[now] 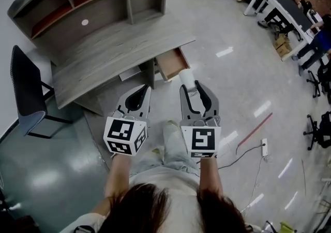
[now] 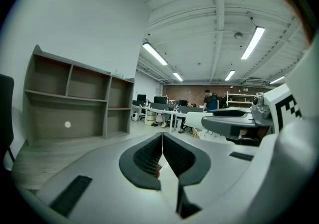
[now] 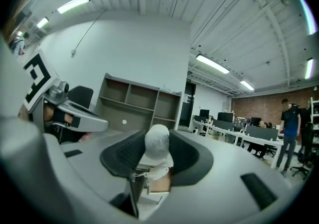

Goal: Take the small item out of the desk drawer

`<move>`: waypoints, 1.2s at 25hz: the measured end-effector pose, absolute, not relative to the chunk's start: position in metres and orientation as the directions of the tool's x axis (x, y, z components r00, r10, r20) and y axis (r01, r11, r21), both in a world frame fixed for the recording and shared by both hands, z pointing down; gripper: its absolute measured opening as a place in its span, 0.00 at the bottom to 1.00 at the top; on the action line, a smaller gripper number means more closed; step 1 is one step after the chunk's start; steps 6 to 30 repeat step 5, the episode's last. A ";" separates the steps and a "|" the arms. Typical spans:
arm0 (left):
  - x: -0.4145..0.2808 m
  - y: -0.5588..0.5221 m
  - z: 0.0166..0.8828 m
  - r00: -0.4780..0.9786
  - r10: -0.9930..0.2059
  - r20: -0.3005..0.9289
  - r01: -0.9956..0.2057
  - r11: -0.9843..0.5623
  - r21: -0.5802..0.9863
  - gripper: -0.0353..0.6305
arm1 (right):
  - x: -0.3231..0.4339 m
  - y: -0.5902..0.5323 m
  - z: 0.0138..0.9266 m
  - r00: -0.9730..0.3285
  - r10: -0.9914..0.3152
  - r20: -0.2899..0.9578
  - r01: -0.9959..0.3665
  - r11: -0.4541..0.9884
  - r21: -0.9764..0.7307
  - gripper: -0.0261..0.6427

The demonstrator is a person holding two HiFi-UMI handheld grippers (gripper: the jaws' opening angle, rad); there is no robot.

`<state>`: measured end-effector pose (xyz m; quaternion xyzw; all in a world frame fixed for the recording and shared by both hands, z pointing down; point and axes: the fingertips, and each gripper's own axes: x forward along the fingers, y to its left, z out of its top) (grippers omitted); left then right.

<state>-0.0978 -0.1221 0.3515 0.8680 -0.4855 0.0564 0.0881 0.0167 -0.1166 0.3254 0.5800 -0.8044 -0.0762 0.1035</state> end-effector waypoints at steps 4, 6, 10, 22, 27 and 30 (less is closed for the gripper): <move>-0.098 -0.146 0.352 0.511 -0.840 0.183 -0.860 -0.503 0.092 0.08 | 0.015 -0.142 0.324 -0.329 -0.942 0.065 -0.912 0.335 0.237 0.28; -0.098 -0.152 0.353 0.507 -0.842 0.185 -0.862 -0.499 0.092 0.08 | 0.014 -0.148 0.324 -0.335 -0.940 0.063 -0.910 0.340 0.237 0.28; -0.098 -0.152 0.353 0.507 -0.842 0.185 -0.862 -0.499 0.092 0.08 | 0.014 -0.148 0.324 -0.335 -0.940 0.063 -0.910 0.340 0.237 0.28; -0.098 -0.152 0.353 0.507 -0.842 0.185 -0.862 -0.499 0.092 0.08 | 0.014 -0.148 0.324 -0.335 -0.940 0.063 -0.910 0.340 0.237 0.28; -0.098 -0.152 0.353 0.507 -0.842 0.185 -0.862 -0.499 0.092 0.08 | 0.014 -0.148 0.324 -0.335 -0.940 0.063 -0.910 0.340 0.237 0.28; -0.098 -0.152 0.353 0.507 -0.842 0.185 -0.862 -0.499 0.092 0.08 | 0.014 -0.148 0.324 -0.335 -0.940 0.063 -0.910 0.340 0.237 0.28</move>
